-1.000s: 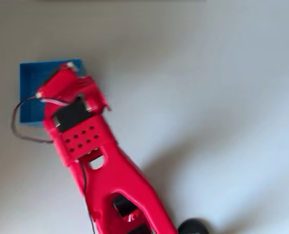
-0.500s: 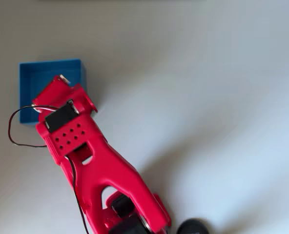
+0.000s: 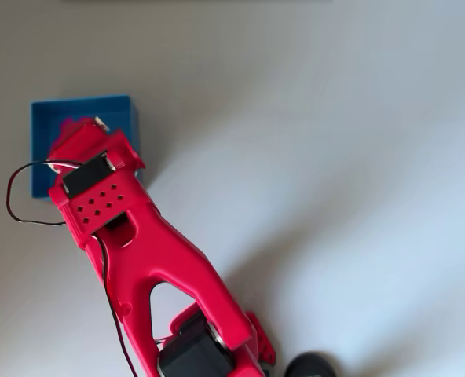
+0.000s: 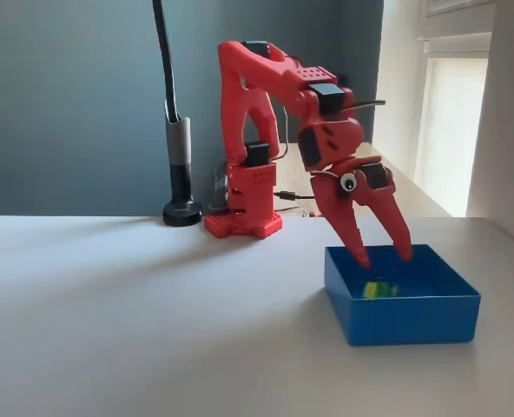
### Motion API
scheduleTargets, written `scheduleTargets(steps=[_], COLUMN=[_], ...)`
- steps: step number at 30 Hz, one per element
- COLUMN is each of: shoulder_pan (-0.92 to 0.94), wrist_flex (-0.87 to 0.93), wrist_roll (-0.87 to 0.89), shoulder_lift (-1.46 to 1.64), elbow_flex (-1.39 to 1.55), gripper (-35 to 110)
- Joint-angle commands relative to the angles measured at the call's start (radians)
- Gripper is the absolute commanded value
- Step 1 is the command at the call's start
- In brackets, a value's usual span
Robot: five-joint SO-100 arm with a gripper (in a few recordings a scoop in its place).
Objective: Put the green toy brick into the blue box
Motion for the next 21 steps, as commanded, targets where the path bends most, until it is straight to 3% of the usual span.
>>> scheduleTargets(steps=[1,10,16,21], shoulder_pan=[-0.021,-0.012,0.057,0.186], wrist_flex=[0.031,0.219,0.38,0.422], wrist_roll=[0.008,0.121,0.209,0.172], shoulder_lift=[0.035,0.052,0.055,0.072], elbow_flex=[-0.077,-0.175,-0.356,-0.4], gripper=[20,0,0,0])
